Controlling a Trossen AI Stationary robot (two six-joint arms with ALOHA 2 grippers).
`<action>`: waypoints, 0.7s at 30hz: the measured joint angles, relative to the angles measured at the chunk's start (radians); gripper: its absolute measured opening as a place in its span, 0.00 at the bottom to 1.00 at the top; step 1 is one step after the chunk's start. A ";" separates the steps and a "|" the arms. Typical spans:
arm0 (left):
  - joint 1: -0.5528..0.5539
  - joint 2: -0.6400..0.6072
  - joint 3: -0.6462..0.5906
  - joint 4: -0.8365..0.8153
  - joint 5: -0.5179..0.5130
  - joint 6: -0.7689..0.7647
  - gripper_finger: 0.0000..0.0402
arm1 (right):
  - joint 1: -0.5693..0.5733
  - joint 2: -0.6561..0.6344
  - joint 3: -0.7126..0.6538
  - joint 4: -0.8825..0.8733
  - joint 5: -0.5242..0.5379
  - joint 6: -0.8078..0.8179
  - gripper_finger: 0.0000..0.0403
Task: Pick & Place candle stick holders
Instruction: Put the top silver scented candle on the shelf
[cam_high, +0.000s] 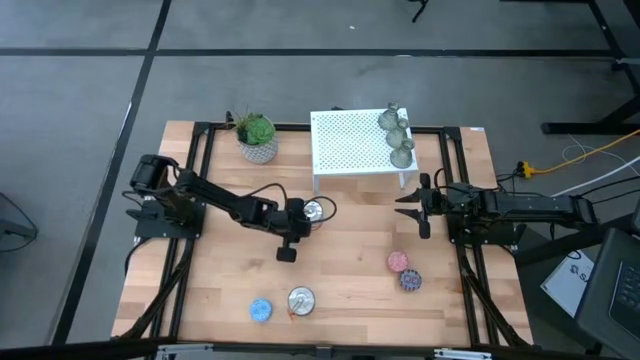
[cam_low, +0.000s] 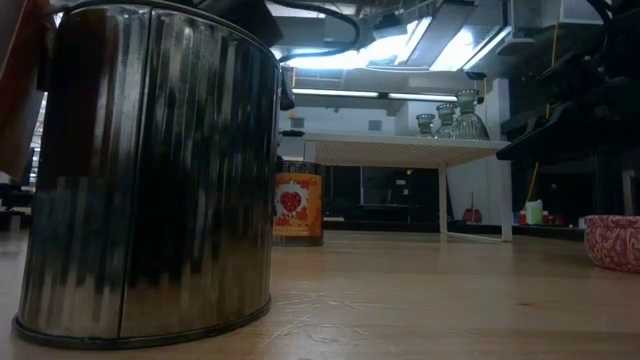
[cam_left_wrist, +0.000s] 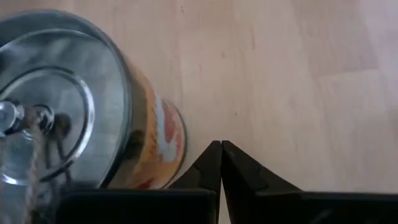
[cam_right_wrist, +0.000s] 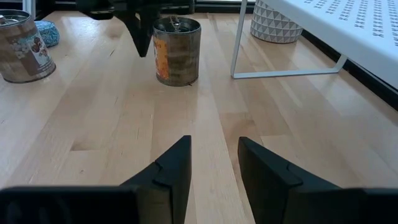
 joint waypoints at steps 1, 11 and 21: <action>-0.004 -0.006 0.000 0.003 0.005 0.000 0.01 | 0.000 0.000 0.000 0.000 0.000 0.000 0.34; -0.055 -0.093 0.000 0.035 -0.066 0.072 0.05 | 0.000 0.000 0.000 0.000 0.000 0.000 0.34; -0.026 -0.119 0.000 0.055 -0.136 0.095 0.33 | 0.000 0.000 0.000 0.000 0.001 0.000 0.34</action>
